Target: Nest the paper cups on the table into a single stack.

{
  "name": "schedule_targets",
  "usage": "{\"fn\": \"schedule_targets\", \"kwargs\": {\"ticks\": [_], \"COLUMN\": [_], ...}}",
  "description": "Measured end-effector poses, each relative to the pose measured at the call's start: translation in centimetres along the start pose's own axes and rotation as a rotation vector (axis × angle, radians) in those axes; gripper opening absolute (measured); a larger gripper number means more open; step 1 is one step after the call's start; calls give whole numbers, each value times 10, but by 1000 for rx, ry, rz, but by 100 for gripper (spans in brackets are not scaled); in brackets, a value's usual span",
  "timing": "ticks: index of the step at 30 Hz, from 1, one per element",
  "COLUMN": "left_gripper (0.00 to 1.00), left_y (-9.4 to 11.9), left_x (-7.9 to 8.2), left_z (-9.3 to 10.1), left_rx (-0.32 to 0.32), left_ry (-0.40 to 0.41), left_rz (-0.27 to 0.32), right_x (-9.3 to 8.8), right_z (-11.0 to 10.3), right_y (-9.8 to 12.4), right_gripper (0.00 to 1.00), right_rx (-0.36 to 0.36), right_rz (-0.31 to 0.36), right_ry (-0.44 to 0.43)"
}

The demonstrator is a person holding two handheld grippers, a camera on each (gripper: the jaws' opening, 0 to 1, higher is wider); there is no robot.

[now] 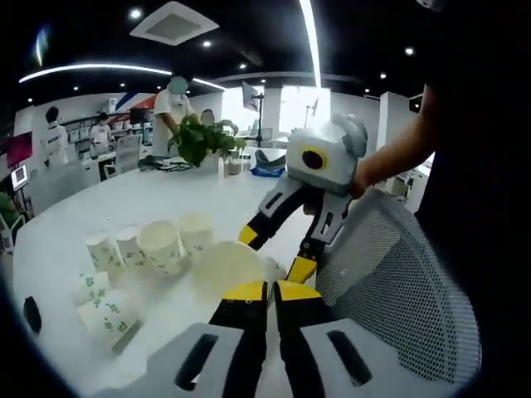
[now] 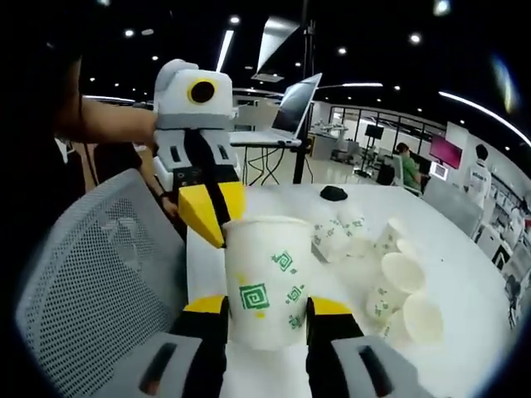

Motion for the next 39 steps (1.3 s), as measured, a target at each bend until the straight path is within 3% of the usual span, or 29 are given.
{"fn": "schedule_targets", "kwargs": {"ticks": [10, 19, 29, 39], "left_gripper": [0, 0, 0, 0], "left_y": [-2, -1, -6, -14], "left_x": [-5, -9, -15, -16], "left_z": [2, -7, -25, -36], "left_rx": [-8, 37, 86, 96], "left_ry": [-7, -36, -88, -182], "left_rz": [-44, -84, -156, -249], "right_x": [-1, -1, -13, -23], "right_z": [-3, 3, 21, 33], "right_y": [1, 6, 20, 31], "right_gripper": [35, 44, 56, 73], "right_rx": [3, -32, -144, -267], "right_rz": [-8, 11, 41, 42], "right_ry": [-20, -74, -187, -252]}}
Point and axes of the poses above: the point that each gripper's makers call its tool centre point, and the gripper's own axes: y roughly backward along the fingers, z roughly to its right, x roughly out of its top, the point moved 2 cm from there along y, roughly backward along the fingers, and after that the axes turned 13 degrees about y, right-handed, at the moved point
